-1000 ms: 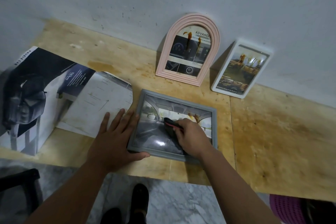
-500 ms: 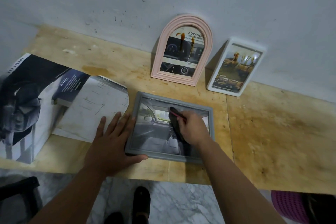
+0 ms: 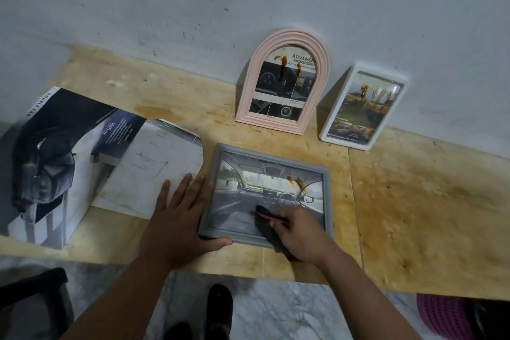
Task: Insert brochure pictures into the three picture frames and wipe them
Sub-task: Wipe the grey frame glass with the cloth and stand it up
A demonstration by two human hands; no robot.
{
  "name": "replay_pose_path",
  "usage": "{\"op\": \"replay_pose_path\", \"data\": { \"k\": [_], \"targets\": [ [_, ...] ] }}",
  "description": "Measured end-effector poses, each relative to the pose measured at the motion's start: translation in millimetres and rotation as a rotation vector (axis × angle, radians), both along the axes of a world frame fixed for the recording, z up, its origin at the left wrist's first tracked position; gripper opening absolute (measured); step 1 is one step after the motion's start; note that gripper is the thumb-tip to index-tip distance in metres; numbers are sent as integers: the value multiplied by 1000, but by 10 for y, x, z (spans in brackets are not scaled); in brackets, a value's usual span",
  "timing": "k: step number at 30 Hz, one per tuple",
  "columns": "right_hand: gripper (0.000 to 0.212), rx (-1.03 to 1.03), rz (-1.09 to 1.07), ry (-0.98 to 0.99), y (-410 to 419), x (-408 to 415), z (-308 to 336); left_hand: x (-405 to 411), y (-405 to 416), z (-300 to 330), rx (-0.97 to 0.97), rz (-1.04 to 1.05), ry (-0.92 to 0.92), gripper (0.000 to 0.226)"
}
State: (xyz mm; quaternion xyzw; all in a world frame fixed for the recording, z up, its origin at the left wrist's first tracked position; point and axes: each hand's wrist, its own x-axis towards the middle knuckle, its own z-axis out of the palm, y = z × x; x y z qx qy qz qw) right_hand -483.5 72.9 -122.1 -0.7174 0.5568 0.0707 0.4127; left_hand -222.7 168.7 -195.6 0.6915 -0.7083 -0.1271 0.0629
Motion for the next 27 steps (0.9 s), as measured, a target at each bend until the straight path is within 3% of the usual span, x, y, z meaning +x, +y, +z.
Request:
{"op": "replay_pose_path", "data": {
  "k": [3,4,6,7,10,14,20,23,25,27],
  "targets": [
    [15,168,-70,-149,-177,30,163,10,6,-8,0,-2,8,127],
    [9,205,-197,-284,-234,62,191,11,6,-9,0,-5,12,127],
    [18,194,-442,-465,-318,165,170,11,3,-14,0,-3,12,126],
    [26,90,-452,-422,-354,210,109,10,2,-14,-2,0,10,126],
    [57,-349,-165,20,-306,281,-72,8,-6,-6,1,1,4,125],
    [58,-659,150,254,15,256,-287,6,-5,-6,-2,-1,-10,125],
    [51,-538,172,255,353,241,-336,-1,-4,-11,-13,-3,-10,125],
    [44,-373,273,111,346,206,-104,4,-8,-23,-11,-3,-3,126],
    [40,-259,212,-10,143,167,20,10,-17,-25,-6,-5,0,125],
    [41,-383,87,-35,-187,137,32,6,-22,-26,1,-8,3,125]
  ]
}}
